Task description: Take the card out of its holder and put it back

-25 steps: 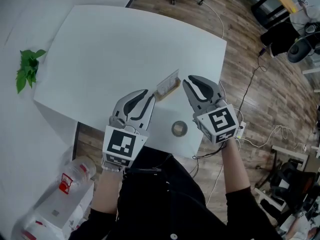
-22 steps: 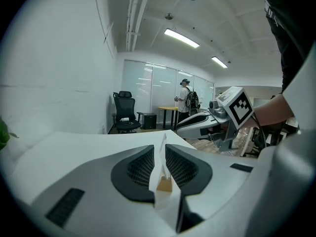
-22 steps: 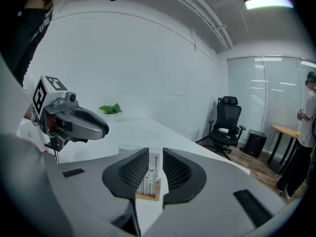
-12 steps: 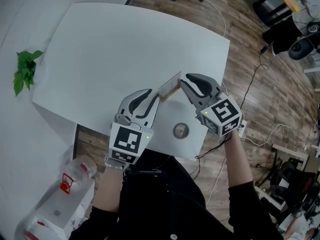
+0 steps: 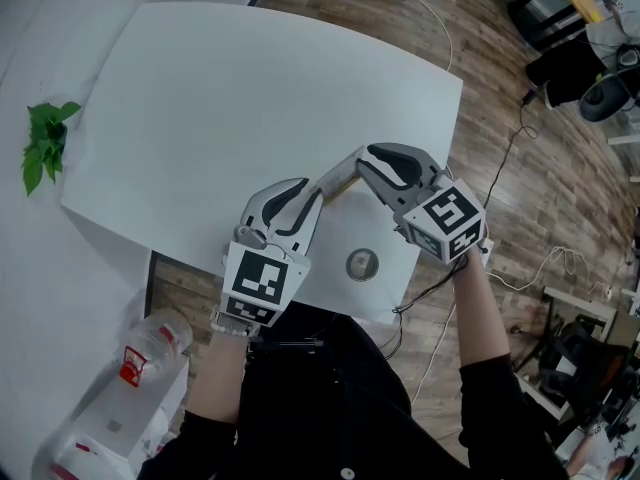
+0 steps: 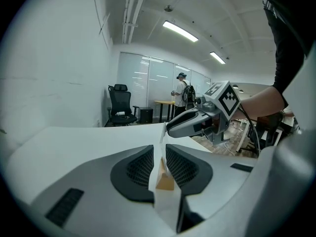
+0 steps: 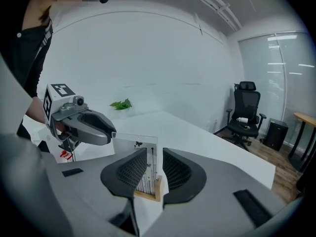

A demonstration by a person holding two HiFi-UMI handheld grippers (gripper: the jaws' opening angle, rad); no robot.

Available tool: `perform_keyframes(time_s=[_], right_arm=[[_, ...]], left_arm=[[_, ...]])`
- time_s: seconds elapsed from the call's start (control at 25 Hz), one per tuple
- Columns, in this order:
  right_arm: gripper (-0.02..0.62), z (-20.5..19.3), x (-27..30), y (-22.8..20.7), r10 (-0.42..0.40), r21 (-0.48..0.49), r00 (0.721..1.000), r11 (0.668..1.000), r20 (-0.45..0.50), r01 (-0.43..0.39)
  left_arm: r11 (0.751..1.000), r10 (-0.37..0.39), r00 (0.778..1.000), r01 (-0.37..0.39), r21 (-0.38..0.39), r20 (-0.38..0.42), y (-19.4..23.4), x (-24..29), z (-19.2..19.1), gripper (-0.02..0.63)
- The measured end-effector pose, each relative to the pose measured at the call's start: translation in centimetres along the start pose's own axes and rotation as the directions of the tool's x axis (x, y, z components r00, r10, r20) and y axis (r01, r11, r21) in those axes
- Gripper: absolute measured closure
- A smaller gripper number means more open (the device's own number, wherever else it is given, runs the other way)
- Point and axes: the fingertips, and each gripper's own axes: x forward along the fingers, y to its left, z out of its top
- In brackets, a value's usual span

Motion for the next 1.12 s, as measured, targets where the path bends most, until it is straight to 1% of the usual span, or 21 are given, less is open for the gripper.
perform_keyframes(time_s=[0.12,0.28,0.4,0.6,0.72,0.76,1.12], right_arm=[[0.465,0.1,0.2,0.2,0.033,0.018,0.999,0.999,0.003,-0.033],[0.468,0.2,0.5,0.2,0.052,0.037,0.998,0.998,0.018,-0.052],[0.484,0.1,0.7,0.4,0.063,0.042,0.998,0.997,0.022,-0.064],[0.496,0.1,0.8,0.5,0.058,0.045,0.998,0.997,0.028,-0.059],[0.502,-0.2,0.7,0.5,0.052,0.039,0.998,0.998,0.02,-0.053],[0.503,-0.4,0.6,0.4,0.048,0.036,0.999,0.998,0.016,-0.048],[0.514,0.0,0.1,0.5,0.037,0.028,0.999,0.999,0.027,-0.038]], left_arm=[[1.0,-0.004,1.0,0.004,0.006,-0.006,-0.2,0.2,-0.1,0.535],[1.0,-0.005,1.0,0.006,0.016,-0.016,-0.1,0.6,-0.3,0.535],[1.0,-0.005,1.0,0.005,0.02,-0.02,0.1,0.8,-0.5,0.535],[0.999,-0.008,1.0,0.009,0.034,-0.022,0.0,1.0,-0.5,0.539],[0.999,-0.008,1.0,0.009,0.04,-0.021,-0.2,1.0,-0.5,0.566],[0.999,-0.009,1.0,0.01,0.04,-0.02,-0.3,1.1,-0.5,0.566],[1.0,-0.019,1.0,0.019,-0.007,-0.015,-0.6,0.9,-0.4,0.575]])
